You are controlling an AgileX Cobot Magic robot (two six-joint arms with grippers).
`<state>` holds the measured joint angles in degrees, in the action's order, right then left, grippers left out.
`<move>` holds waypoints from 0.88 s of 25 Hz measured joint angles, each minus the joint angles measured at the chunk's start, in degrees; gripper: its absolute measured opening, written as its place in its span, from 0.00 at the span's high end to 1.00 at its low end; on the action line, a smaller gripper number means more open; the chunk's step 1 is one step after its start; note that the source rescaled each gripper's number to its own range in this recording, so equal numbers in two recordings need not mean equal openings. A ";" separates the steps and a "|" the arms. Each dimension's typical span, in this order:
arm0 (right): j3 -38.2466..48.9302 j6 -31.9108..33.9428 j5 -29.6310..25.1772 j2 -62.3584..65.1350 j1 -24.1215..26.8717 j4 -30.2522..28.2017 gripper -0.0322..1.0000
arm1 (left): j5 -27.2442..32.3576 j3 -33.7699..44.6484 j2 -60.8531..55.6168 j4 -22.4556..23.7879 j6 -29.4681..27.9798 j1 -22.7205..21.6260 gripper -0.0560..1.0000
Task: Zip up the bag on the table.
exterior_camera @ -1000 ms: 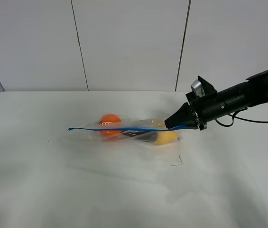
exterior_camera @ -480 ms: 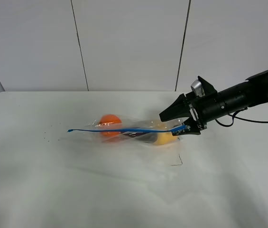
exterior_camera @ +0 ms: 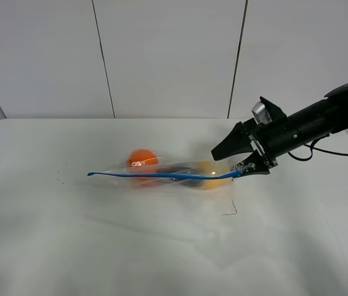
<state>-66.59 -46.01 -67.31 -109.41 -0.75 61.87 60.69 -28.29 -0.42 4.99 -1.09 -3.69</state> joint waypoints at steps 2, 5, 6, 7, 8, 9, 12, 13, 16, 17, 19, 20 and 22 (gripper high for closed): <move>0.00 1.29 -0.06 1.44 0.00 -0.22 0.00 | 0.00 0.00 0.00 0.00 0.00 0.00 0.02; 0.00 2.21 -0.10 2.86 0.00 -0.55 0.00 | 0.00 0.00 0.00 0.00 0.00 0.00 0.02; 0.00 2.43 -0.10 3.58 0.00 -0.75 0.00 | 0.00 0.00 0.00 0.00 0.00 0.00 0.02; 0.00 2.76 -0.10 4.08 0.00 -1.07 0.00 | 0.00 0.00 0.00 0.00 0.00 0.00 0.02; 0.00 3.20 -0.10 4.72 0.00 -1.55 0.00 | 0.00 0.00 0.00 0.00 0.00 0.00 0.02; 0.00 3.47 -0.10 5.22 0.00 -2.02 0.00 | 0.00 0.00 0.00 0.00 0.00 0.00 0.02; 0.00 4.95 0.39 5.75 0.00 -4.05 0.00 | 0.00 0.00 0.00 0.00 0.00 0.00 0.02; 0.00 5.54 1.09 5.81 0.00 -5.11 0.00 | 0.00 0.00 0.00 0.00 0.00 0.00 0.02; 0.00 8.44 4.38 5.98 0.00 -9.97 0.00 | 0.05 0.00 0.00 0.00 0.00 0.00 0.02; 0.00 9.61 5.69 6.04 0.00 -11.73 0.00 | 0.05 0.00 0.00 0.00 0.00 0.00 0.02; 0.00 12.70 8.01 6.27 0.00 -16.22 0.00 | 0.05 0.00 0.00 0.00 0.00 0.00 0.02; 0.00 14.32 8.86 6.48 0.00 -18.86 0.00 | 0.05 0.00 0.00 0.00 0.00 0.00 0.02; 0.00 17.27 9.91 6.61 0.00 -24.05 0.00 | 0.05 0.00 0.00 0.00 0.00 0.00 0.02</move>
<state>-66.59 -28.75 -57.40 -102.81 -0.75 37.82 60.74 -28.29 -0.42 4.99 -1.09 -3.69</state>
